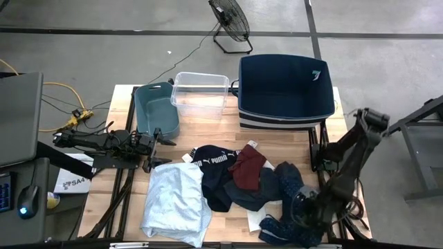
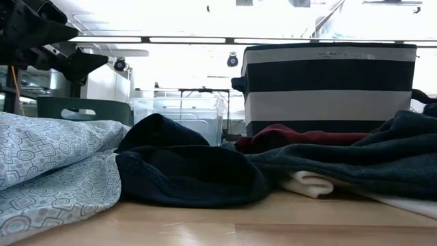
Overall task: Pick & Place Cloths
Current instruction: Put the blue polo shirt into the blue laundry organizer
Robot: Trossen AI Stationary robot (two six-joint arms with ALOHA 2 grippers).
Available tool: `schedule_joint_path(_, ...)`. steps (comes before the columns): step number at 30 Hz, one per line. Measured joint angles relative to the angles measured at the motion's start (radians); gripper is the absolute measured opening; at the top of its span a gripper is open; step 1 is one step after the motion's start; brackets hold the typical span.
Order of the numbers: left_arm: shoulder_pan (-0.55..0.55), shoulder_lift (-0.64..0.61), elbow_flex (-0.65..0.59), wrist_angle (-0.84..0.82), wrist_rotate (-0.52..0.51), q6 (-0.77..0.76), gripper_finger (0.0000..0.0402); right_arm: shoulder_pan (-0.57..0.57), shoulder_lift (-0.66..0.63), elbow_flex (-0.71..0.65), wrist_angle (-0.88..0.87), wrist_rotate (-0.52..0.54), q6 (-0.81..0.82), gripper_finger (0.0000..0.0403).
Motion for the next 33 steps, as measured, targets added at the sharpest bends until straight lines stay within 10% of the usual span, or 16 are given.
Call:
schedule_joint_path(18, 0.0, 0.0, 0.0, 0.0, 0.0, 0.0, 0.0337, -0.074, -0.435, 0.128, -0.019, 0.717, -0.547, 0.0034)
schedule_joint_path(33, 0.0, 0.0, 0.0, 0.0, 0.0, 0.0, 0.0337, -0.467, -0.653, 0.259, -0.02, 0.837, -1.339, 0.0034)
